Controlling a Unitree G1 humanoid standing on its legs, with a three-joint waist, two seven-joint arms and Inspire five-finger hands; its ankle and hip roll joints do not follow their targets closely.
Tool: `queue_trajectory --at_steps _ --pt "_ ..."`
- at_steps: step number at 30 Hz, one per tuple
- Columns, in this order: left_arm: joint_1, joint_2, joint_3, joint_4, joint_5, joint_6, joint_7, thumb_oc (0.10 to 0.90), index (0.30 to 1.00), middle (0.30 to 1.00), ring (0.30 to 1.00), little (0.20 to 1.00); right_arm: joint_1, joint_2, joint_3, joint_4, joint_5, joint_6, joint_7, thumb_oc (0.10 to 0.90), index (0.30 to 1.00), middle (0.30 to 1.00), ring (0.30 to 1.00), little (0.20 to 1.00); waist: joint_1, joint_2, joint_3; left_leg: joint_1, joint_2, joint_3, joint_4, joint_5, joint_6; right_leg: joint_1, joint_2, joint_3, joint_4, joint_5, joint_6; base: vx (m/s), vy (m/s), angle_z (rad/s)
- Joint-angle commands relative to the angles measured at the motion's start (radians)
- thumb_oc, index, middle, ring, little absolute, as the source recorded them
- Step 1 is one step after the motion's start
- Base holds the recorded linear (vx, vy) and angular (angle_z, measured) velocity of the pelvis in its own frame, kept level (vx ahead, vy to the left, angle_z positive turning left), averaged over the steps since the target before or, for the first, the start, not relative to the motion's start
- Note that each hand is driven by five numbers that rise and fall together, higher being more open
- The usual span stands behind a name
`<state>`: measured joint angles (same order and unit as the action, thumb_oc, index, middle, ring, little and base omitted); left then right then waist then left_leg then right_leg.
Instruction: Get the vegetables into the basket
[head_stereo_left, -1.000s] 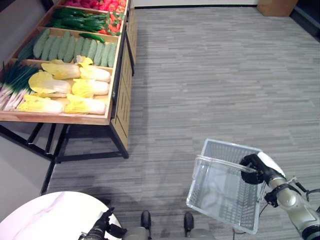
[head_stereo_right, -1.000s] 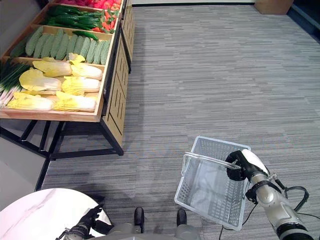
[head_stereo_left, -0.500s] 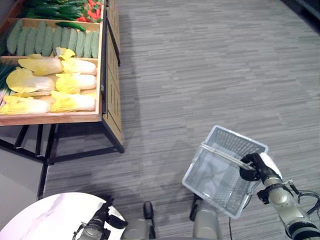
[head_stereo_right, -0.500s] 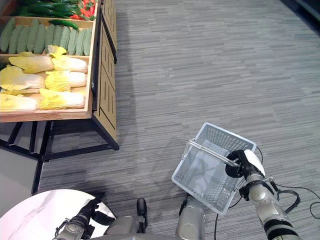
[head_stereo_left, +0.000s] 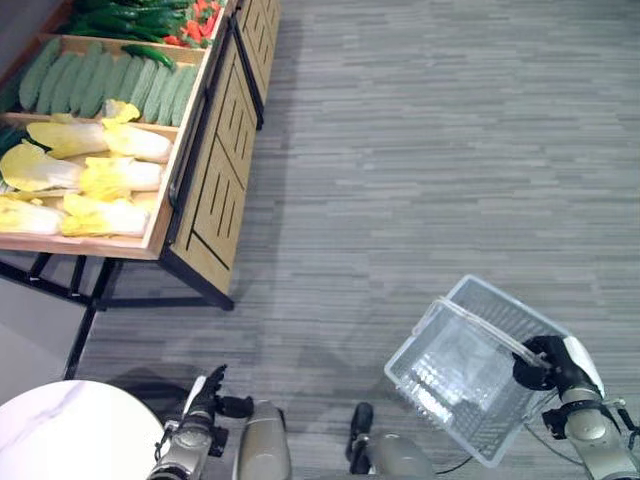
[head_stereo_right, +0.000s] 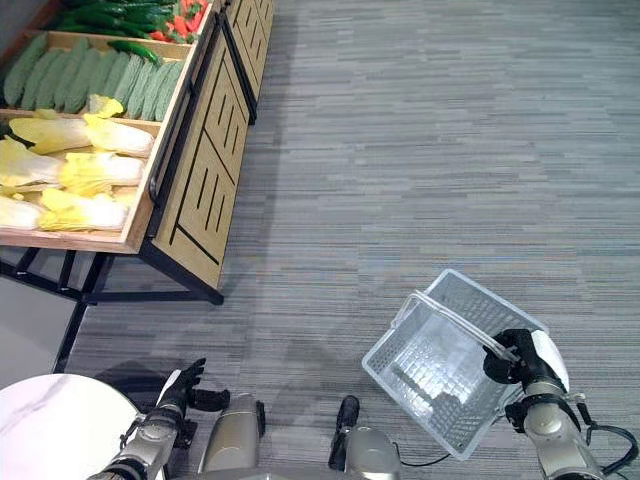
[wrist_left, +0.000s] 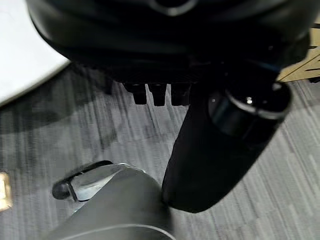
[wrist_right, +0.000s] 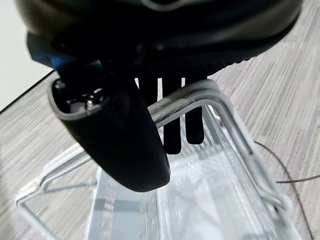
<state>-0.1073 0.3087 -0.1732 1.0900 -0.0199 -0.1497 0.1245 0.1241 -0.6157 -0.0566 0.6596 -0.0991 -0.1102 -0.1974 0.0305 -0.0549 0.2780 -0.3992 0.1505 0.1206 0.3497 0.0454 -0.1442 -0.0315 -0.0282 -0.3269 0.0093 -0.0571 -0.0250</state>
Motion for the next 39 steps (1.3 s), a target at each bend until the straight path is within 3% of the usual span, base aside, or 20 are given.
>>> queue_trajectory --at_steps 1,3,7,8,10,14,16,17,18,20,22,24,25,26,29,34,37,39 --pt "0.018 0.015 -0.033 0.034 0.012 0.005 0.016 0.9 1.0 1.0 1.0 1.0 -0.042 -0.097 -0.055 -0.074 0.053 -0.094 -0.077 0.4 0.3 0.3 0.3 0.3 0.034 0.014 -0.003 0.06 0.021 0.015 -0.26 0.177 0.02 0.049 -0.039 0.086 0.064 -0.001 0.107 0.31 0.074 -0.57" --pt "0.033 0.016 -0.024 0.05 0.023 0.008 0.015 0.9 1.0 1.0 1.0 1.0 -0.035 -0.09 -0.055 -0.097 0.047 -0.094 -0.072 0.4 0.3 0.3 0.3 0.3 0.045 0.014 -0.014 0.073 0.032 0.014 -0.338 0.202 0.014 0.09 -0.038 0.095 0.068 -0.023 0.115 0.43 0.119 -0.49" --pt "0.061 0.021 -0.004 0.054 0.038 0.015 0.01 0.9 1.0 1.0 1.0 1.0 0.004 -0.06 -0.064 -0.209 0.02 -0.081 -0.043 0.4 0.3 0.3 0.3 0.3 0.051 0.004 -0.04 0.097 0.025 0.039 -0.323 0.198 0.029 0.134 -0.051 0.114 0.079 -0.05 0.13 0.37 0.178 -0.41" --pt "0.052 0.024 -0.01 0.058 0.038 0.011 0.007 0.9 1.0 1.0 1.0 1.0 -0.006 -0.038 -0.055 -0.143 0.022 -0.082 -0.053 0.4 0.3 0.3 0.3 0.3 0.058 -0.015 -0.048 0.082 -0.012 0.053 -0.263 0.16 0.057 0.14 -0.088 0.122 0.106 -0.05 0.144 0.33 0.241 -0.22" --pt "0.05 0.028 -0.012 0.055 0.036 0.008 0.007 0.9 1.0 1.0 1.0 1.0 -0.02 -0.032 -0.045 -0.122 0.022 -0.08 -0.056 0.4 0.3 0.3 0.3 0.3 0.059 -0.026 -0.052 0.077 -0.028 0.058 -0.244 0.136 0.07 0.138 -0.107 0.125 0.115 -0.038 0.153 0.3 0.252 -0.1" --pt "0.031 0.046 -0.015 0.024 0.006 0.008 0.008 0.9 1.0 1.0 1.0 1.0 -0.066 -0.012 -0.01 -0.099 0.026 -0.077 -0.061 0.4 0.3 0.3 0.3 0.3 0.061 -0.056 -0.05 0.075 -0.083 0.075 -0.18 0.041 0.121 0.067 -0.17 0.16 0.264 0.084 0.192 0.2 0.269 0.05" --pt "0.025 0.057 -0.013 0.002 -0.015 0.004 0.012 0.9 1.0 1.0 1.0 1.0 -0.102 -0.011 0.014 -0.052 0.029 -0.076 -0.07 0.4 0.3 0.3 0.3 0.3 0.065 -0.058 -0.031 0.109 -0.109 0.087 -0.164 -0.012 0.157 0.01 -0.212 0.158 0.407 0.201 0.2 0.13 0.254 0.27" --pt "0.025 0.057 -0.012 0.002 -0.015 0.004 0.012 0.9 1.0 1.0 1.0 1.0 -0.104 -0.011 0.015 -0.051 0.029 -0.077 -0.07 0.4 0.3 0.3 0.3 0.3 0.066 -0.057 -0.033 0.108 -0.107 0.088 -0.166 -0.01 0.157 0.008 -0.211 0.159 0.405 0.204 0.2 0.18 0.318 0.22" --pt "0.036 0.068 -0.012 -0.018 -0.021 0.008 0.01 0.9 1.0 1.0 1.0 1.0 -0.111 -0.006 0.027 -0.078 0.02 -0.068 -0.063 0.4 0.3 0.3 0.3 0.3 0.056 -0.046 -0.012 0.156 -0.117 0.097 -0.163 -0.045 0.183 -0.041 -0.227 0.156 0.536 0.269 0.201 0.21 0.295 0.15" --pt "0.033 0.077 -0.002 -0.015 -0.027 0.008 0.012 0.9 1.0 1.0 1.0 1.0 -0.112 -0.005 0.032 -0.097 0.008 -0.067 -0.055 0.4 0.3 0.3 0.3 0.3 0.035 -0.029 0.013 0.216 -0.121 0.09 -0.177 -0.07 0.199 -0.138 -0.212 0.161 0.623 0.264 0.197 0.26 0.278 0.13" --pt "0.022 0.076 -0.006 -0.008 -0.036 0.004 0.017 0.9 1.0 1.0 1.0 1.0 -0.12 -0.008 0.027 -0.088 0.018 -0.072 -0.058 0.4 0.3 0.3 0.3 0.3 0.008 -0.021 0.037 0.264 -0.134 0.073 -0.2 -0.079 0.193 -0.239 -0.165 0.15 0.575 0.199 0.182 0.26 0.126 0.15" --pt "0.014 0.069 -0.011 0.003 -0.033 0.003 0.02 0.9 1.0 1.0 1.0 1.0 -0.12 -0.01 0.016 -0.097 0.027 -0.072 -0.065 0.4 0.3 0.3 0.3 0.3 -0.006 -0.024 0.051 0.289 -0.158 0.07 -0.201 -0.098 0.187 -0.278 -0.166 0.12 0.468 0.186 0.178 0.34 0.007 0.35" --pt "0.002 0.059 -0.017 0.023 -0.022 0.004 0.019 0.9 1.0 1.0 1.0 1.0 -0.128 -0.014 0.007 -0.07 0.045 -0.077 -0.077 0.4 0.3 0.3 0.3 0.3 -0.028 -0.025 0.062 0.335 -0.185 0.041 -0.202 -0.136 0.17 -0.31 -0.157 0.112 0.296 0.189 0.187 0.33 -0.054 0.46" --pt "0.002 0.059 -0.016 0.024 -0.022 0.004 0.019 0.9 1.0 1.0 1.0 1.0 -0.129 -0.014 0.008 -0.07 0.045 -0.077 -0.077 0.4 0.3 0.3 0.3 0.3 -0.03 -0.025 0.061 0.334 -0.184 0.039 -0.203 -0.133 0.17 -0.308 -0.156 0.109 0.289 0.193 0.186 0.4 -0.098 0.56" --pt "0.002 0.049 -0.011 0.047 0.018 0.001 0.007 0.9 1.0 1.0 1.0 1.0 -0.105 -0.013 -0.005 -0.082 0.045 -0.076 -0.072 0.4 0.3 0.3 0.3 0.3 -0.069 -0.028 0.054 0.403 -0.204 -0.017 -0.204 -0.178 0.139 -0.334 -0.152 0.179 0.048 0.259 0.227 0.47 -0.099 0.93" --pt "0.021 0.036 -0.018 0.043 0.035 -0.003 0.007 0.9 1.0 1.0 1.0 1.0 -0.098 -0.026 -0.009 -0.063 0.046 -0.079 -0.061 0.4 0.3 0.3 0.3 0.3 -0.066 -0.03 0.042 0.44 -0.212 -0.06 -0.156 -0.21 0.123 -0.304 -0.154 0.17 0.074 0.295 0.218 0.32 -0.111 0.58" --pt "0.025 0.032 -0.015 0.038 0.014 0.001 0.011 0.9 1.0 1.0 1.0 1.0 -0.103 -0.033 -0.001 -0.097 0.053 -0.084 -0.054 0.4 0.3 0.3 0.3 0.3 -0.069 -0.018 0.036 0.44 -0.186 -0.082 -0.102 -0.204 0.106 -0.328 -0.13 0.162 0.174 0.237 0.191 0.31 -0.162 0.27" --pt "0.021 0.022 -0.025 0.039 0.008 0.002 0.011 0.9 1.0 1.0 1.0 1.0 -0.107 -0.045 0.0 -0.055 0.066 -0.088 -0.057 0.4 0.3 0.3 0.3 0.3 -0.061 -0.007 0.038 0.398 -0.165 -0.093 0.055 -0.161 0.071 -0.309 -0.11 0.154 0.229 0.174 0.158 0.31 -0.172 0.02"
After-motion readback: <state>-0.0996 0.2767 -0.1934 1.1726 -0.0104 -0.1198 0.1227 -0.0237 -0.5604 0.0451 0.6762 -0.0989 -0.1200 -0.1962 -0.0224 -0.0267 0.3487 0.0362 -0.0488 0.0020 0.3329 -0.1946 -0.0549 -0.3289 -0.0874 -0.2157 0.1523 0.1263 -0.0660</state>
